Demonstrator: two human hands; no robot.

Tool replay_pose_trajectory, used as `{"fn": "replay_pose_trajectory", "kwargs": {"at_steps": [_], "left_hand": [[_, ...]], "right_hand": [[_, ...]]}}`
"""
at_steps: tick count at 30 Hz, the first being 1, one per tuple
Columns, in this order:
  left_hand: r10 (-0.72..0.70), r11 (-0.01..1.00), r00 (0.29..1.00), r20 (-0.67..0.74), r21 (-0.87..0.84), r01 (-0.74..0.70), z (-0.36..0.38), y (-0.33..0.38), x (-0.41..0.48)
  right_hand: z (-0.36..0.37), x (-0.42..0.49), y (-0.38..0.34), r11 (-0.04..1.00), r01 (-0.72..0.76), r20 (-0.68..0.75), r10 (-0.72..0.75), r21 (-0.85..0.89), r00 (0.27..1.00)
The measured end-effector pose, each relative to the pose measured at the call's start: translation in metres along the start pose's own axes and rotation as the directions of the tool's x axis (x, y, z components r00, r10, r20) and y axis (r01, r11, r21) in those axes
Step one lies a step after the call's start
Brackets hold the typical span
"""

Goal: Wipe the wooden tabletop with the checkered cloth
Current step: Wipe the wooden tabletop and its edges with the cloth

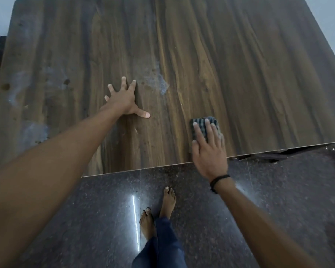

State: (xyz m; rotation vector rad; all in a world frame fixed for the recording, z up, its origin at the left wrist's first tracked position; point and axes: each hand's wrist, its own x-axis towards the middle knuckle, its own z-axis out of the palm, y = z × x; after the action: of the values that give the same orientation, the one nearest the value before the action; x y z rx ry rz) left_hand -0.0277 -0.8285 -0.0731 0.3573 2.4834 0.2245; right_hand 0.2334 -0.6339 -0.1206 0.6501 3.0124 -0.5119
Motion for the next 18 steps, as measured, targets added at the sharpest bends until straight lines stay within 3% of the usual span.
{"fn": "replay_pose_trajectory", "kwargs": {"at_steps": [1,4,5,9,11,13,14,17,18], "left_hand": [[0.005,1.000,1.000,-0.003,-0.002,-0.005,0.001,0.000,0.001],[0.006,1.000,1.000,0.002,0.006,-0.006,0.001,-0.001,0.001],[0.008,1.000,1.000,-0.006,0.010,-0.008,0.001,-0.002,0.001],[0.013,1.000,1.000,0.006,-0.004,-0.013,-0.002,0.001,0.000],[0.013,1.000,1.000,0.002,0.000,-0.013,-0.002,-0.001,0.000],[0.013,1.000,1.000,0.013,-0.001,-0.013,-0.002,0.000,-0.001],[0.016,1.000,1.000,0.005,-0.003,-0.016,-0.001,0.000,0.000],[0.013,1.000,1.000,0.013,-0.013,-0.013,-0.002,0.000,0.000],[0.017,1.000,1.000,0.005,-0.018,-0.017,-0.002,0.000,0.000]], "right_hand": [[0.006,-0.011,-0.017,0.999,0.043,0.006,-0.043,-0.027,0.999],[0.012,-0.029,-0.016,0.927,0.370,0.084,-0.365,-0.055,0.927],[0.007,-0.020,-0.009,0.917,0.392,0.075,-0.388,-0.069,0.919],[0.009,-0.003,-0.031,0.998,0.065,0.035,-0.065,-0.006,0.997],[0.017,-0.023,-0.051,0.965,0.256,0.080,-0.251,-0.057,0.965],[0.012,-0.021,-0.038,0.889,0.454,0.140,-0.443,-0.058,0.885],[0.007,-0.005,-0.030,0.899,0.434,0.131,-0.423,-0.066,0.897],[0.002,0.032,-0.035,0.998,0.063,0.062,-0.063,-0.008,0.996],[0.007,0.028,-0.047,0.999,0.042,0.044,-0.041,-0.024,0.998]]}}
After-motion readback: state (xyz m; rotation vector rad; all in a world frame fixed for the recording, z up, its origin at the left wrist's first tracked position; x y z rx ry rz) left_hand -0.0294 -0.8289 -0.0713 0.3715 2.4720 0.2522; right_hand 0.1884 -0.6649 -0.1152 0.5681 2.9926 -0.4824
